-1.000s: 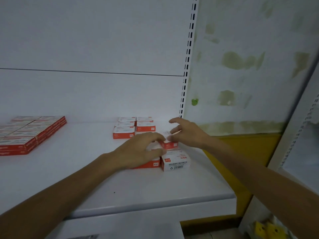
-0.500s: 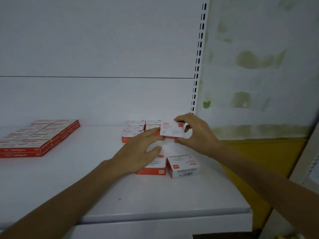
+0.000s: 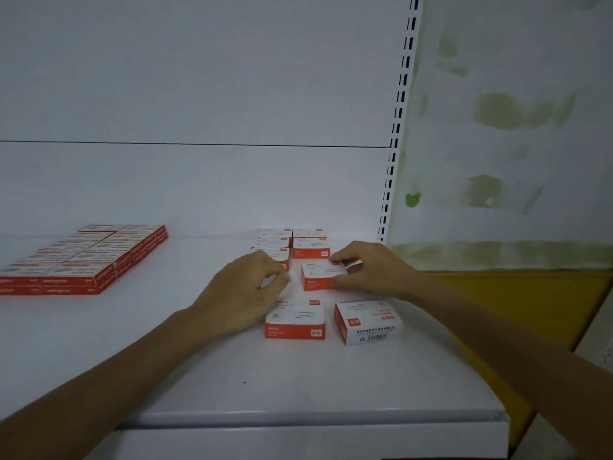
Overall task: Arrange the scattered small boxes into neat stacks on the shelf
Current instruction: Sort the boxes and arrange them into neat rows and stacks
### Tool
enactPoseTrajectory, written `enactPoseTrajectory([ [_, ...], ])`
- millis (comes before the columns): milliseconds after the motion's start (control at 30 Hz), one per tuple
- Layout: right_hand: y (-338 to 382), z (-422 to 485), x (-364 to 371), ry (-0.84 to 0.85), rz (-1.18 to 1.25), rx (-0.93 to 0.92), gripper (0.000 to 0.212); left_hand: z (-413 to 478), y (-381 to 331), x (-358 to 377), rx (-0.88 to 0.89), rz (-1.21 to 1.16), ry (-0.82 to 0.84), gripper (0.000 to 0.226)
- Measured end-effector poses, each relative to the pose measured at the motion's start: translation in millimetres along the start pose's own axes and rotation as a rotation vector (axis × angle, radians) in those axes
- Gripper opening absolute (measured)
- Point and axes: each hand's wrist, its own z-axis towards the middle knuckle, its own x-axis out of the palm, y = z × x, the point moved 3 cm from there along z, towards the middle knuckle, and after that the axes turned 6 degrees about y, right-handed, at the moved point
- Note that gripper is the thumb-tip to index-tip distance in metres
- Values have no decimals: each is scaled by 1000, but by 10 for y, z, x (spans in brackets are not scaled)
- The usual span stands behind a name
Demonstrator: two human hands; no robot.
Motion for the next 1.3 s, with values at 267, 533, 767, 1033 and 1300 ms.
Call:
enactPoseTrajectory([
  [267, 83, 191, 22, -45, -54, 72, 42, -140, 121, 64, 128, -187, 101, 32],
  [533, 179, 347, 93, -103, -103, 135, 34, -193, 103, 83, 191, -31, 130, 59],
  [767, 204, 369, 98, -75, -115, 273, 42, -176, 114, 80, 141, -99, 116, 49],
  [1033, 417, -24, -38, -69, -55, 215, 43, -212, 239, -27, 102, -113, 170, 58],
  [1300, 748, -430, 168, -20, -96, -8, 45, -291, 376, -151, 196, -338, -1, 52],
])
